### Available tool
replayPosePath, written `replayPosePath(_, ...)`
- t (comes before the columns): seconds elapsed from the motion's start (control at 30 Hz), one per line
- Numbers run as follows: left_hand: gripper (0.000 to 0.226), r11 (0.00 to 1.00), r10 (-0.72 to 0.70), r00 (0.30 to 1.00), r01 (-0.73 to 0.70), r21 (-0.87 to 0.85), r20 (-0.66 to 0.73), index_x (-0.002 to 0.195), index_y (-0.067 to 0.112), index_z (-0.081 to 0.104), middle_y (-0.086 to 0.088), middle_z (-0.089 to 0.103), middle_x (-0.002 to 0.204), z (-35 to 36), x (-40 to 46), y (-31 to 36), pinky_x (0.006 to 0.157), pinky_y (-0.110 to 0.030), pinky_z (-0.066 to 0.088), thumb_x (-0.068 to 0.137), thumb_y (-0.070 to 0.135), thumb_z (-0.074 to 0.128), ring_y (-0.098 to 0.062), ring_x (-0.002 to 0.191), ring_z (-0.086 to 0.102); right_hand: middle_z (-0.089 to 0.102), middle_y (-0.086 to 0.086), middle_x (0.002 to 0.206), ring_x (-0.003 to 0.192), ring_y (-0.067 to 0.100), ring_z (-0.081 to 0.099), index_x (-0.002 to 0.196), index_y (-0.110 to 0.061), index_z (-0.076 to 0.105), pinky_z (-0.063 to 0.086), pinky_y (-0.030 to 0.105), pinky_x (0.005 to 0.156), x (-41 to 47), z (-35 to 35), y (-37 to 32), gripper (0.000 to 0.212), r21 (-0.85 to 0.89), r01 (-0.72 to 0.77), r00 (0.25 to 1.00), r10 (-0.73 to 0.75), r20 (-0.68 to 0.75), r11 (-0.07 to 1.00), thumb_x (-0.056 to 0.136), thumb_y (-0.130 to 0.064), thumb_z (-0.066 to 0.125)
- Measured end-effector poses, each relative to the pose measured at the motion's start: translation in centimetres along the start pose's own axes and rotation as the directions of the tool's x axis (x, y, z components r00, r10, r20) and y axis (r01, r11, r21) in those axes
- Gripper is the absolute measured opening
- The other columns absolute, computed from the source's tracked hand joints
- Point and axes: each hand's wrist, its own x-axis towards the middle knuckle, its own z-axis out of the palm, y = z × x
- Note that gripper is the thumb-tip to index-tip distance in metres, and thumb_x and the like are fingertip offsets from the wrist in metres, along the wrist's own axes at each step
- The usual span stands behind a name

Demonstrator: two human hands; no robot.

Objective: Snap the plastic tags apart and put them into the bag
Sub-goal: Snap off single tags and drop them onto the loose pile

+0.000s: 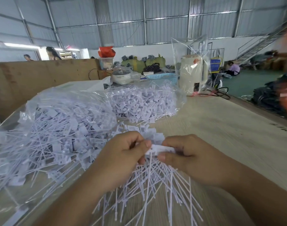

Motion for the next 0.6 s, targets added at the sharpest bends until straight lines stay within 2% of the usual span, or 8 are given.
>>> replayPosePath(0.1, 0.029, 0.998, -0.054, 0.993, 0.055, -0.006, 0.106, 0.068, 0.027, 0.063, 0.005, 0.062, 0.056, -0.1, -0.1, 0.0, 0.056, -0.028, 0.040, 0.091, 0.044, 0.057, -0.016, 0.053, 0.050, 0.051, 0.007, 0.065, 0.055, 0.022, 0.042, 0.089, -0.014, 0.066, 0.036, 0.040, 0.054, 0.0, -0.1, -0.2, 0.021, 0.059, -0.002, 0.999, -0.001, 0.043, 0.998, 0.095, -0.034, 0.059)
replayPosePath(0.17, 0.034, 0.997, -0.070, 0.987, 0.073, -0.016, 0.147, 0.063, 0.027, 0.063, 0.005, 0.059, 0.052, 0.0, -0.1, 0.1, 0.055, -0.024, 0.042, 0.085, 0.051, 0.056, -0.012, 0.051, 0.051, 0.057, 0.022, 0.077, 0.062, 0.033, 0.049, 0.094, -0.020, 0.068, 0.041, 0.047, 0.060, 0.1, 0.0, -0.5, 0.018, 0.128, 0.008, 0.998, -0.016, 0.066, 0.992, 0.094, -0.035, 0.058)
replayPosePath(0.23, 0.036, 0.996, -0.066, 0.986, 0.074, -0.048, 0.152, 0.058, 0.028, 0.063, 0.005, 0.057, 0.049, -0.1, -0.1, 0.2, 0.052, -0.022, 0.040, 0.076, 0.058, 0.054, -0.010, 0.048, 0.049, 0.057, 0.032, 0.088, 0.072, 0.041, 0.054, 0.098, -0.009, 0.067, 0.045, 0.055, 0.069, 0.1, 0.0, -0.7, 0.030, 0.177, -0.006, 0.998, -0.007, 0.069, 0.984, 0.092, -0.037, 0.058)
replayPosePath(0.33, 0.039, 0.992, -0.065, 0.989, 0.078, -0.098, 0.133, 0.054, 0.027, 0.062, 0.005, 0.054, 0.048, 0.0, 0.1, 0.1, 0.051, -0.024, 0.036, 0.071, 0.061, 0.054, -0.015, 0.049, 0.044, 0.057, 0.035, 0.093, 0.079, 0.045, 0.056, 0.098, 0.006, 0.061, 0.045, 0.058, 0.076, 0.2, 0.1, -0.9, 0.046, 0.203, -0.043, 0.997, 0.030, 0.064, 0.978, 0.089, -0.039, 0.057)
replayPosePath(0.4, 0.037, 0.973, -0.100, 0.989, 0.120, -0.195, 0.107, 0.053, 0.025, 0.062, 0.005, 0.051, 0.047, 0.2, 0.2, 0.1, 0.048, -0.022, 0.035, 0.067, 0.058, 0.058, -0.014, 0.046, 0.042, 0.060, 0.025, 0.082, 0.067, 0.035, 0.053, 0.095, 0.002, 0.064, 0.045, 0.049, 0.068, 0.3, 0.2, -0.9, 0.035, 0.203, -0.019, 0.999, 0.012, 0.037, 0.979, 0.094, -0.032, 0.059)
replayPosePath(0.47, 0.035, 0.939, -0.140, 0.986, 0.162, -0.302, 0.093, 0.052, 0.023, 0.061, 0.002, 0.049, 0.048, 0.5, 0.3, 0.1, 0.043, -0.019, 0.033, 0.066, 0.055, 0.063, -0.010, 0.042, 0.039, 0.055, 0.001, 0.063, 0.056, 0.015, 0.044, 0.083, -0.022, 0.069, 0.038, 0.036, 0.056, 0.3, 0.2, -0.9, 0.015, 0.195, 0.022, 0.999, -0.015, -0.033, 0.980, 0.095, -0.025, 0.060)
replayPosePath(0.53, 0.033, 0.901, -0.168, 0.982, 0.187, -0.392, 0.083, 0.049, 0.022, 0.059, 0.002, 0.047, 0.047, 0.6, 0.4, 0.1, 0.041, -0.018, 0.031, 0.064, 0.051, 0.066, -0.009, 0.040, 0.038, 0.050, -0.012, 0.055, 0.051, 0.004, 0.039, 0.072, -0.040, 0.065, 0.034, 0.024, 0.051, 0.3, 0.4, -1.0, 0.029, 0.180, 0.050, 0.995, -0.034, -0.091, 0.982, 0.095, -0.022, 0.060)
replayPosePath(0.6, 0.032, 0.863, -0.179, 0.980, 0.198, -0.464, 0.085, 0.047, 0.022, 0.059, 0.003, 0.046, 0.046, 0.8, 0.5, 0.1, 0.039, -0.017, 0.030, 0.064, 0.047, 0.068, -0.007, 0.039, 0.038, 0.049, -0.017, 0.054, 0.049, 0.003, 0.038, 0.070, -0.046, 0.063, 0.033, 0.021, 0.050, 0.4, 0.6, -1.2, 0.034, 0.161, 0.063, 0.990, -0.042, -0.133, 0.985, 0.095, -0.023, 0.061)
